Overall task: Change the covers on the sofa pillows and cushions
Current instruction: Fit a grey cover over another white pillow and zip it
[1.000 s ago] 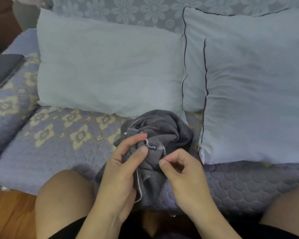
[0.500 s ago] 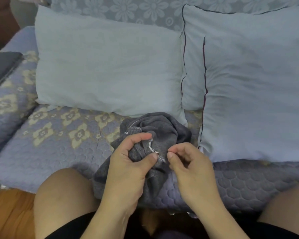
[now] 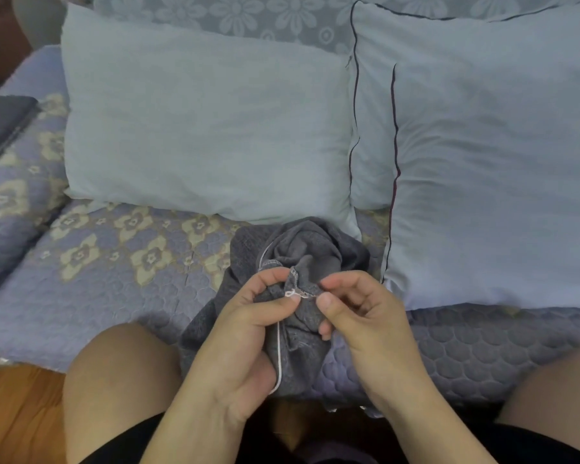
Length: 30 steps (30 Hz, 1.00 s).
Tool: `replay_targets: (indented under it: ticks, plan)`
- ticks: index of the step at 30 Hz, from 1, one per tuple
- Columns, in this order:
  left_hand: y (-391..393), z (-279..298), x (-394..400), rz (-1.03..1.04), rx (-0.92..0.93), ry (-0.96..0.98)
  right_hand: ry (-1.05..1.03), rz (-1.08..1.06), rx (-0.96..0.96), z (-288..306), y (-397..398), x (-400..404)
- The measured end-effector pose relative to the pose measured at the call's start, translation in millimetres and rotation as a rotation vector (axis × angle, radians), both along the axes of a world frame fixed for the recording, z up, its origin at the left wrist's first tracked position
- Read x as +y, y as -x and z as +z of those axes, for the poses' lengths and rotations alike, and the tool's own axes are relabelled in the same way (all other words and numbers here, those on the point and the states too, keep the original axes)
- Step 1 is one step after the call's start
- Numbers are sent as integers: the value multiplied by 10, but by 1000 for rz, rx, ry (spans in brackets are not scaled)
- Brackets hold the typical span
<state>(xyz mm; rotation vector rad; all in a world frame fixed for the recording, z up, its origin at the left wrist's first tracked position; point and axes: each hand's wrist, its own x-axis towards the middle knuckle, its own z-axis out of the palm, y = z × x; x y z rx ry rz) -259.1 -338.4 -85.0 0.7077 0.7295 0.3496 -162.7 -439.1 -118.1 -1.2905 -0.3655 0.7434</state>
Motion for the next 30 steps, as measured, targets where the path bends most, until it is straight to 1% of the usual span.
replay_targets:
  ticks: [4,6,9,10,12,14,15,16,18,20,21,23,25,27,30]
  plan:
    - [-34,-46,-82,-58,22,-25,102,-66,-56,-5,-41,-15]
    - [-62,-69,-147,-56,37,-61,167,-98,-139,16,-59,-21]
    - [-98,-71,-211,-32,79,-157,219,-18,-239,38,-38,-77]
    - [-108,-67,-206,-18,97,-183,242,4,-303,26,-65,-115]
    - [-103,-72,-156,25,118,-207,345,-60,-532,-61,-246,-224]
    - [-85,-68,-94,39,119,-219,495,-142,-873,-164,-551,-350]
    - [-76,-62,-72,33,115,-221,576,-120,-1046,-227,-704,-403]
    - [-67,-63,-56,31,116,-224,666,-53,-1189,-291,-842,-446]
    - [-50,-78,-40,35,123,-240,832,120,-1407,-419,-1084,-494]
    - [-36,-94,-31,48,123,-249,935,253,-1604,-513,-1355,-549]
    - [-23,-104,-26,59,116,-244,961,263,-1686,-543,-1491,-582]
    - [0,-94,-12,76,95,-225,938,172,-1782,-564,-1687,-640]
    - [5,-59,-4,80,69,-234,802,-22,-1804,-552,-1765,-640]
    - [-41,-14,-3,89,51,-274,595,-207,-1740,-355,-1706,-539]
    - [-206,25,-2,119,54,-391,303,-335,-1636,114,-1505,-388]
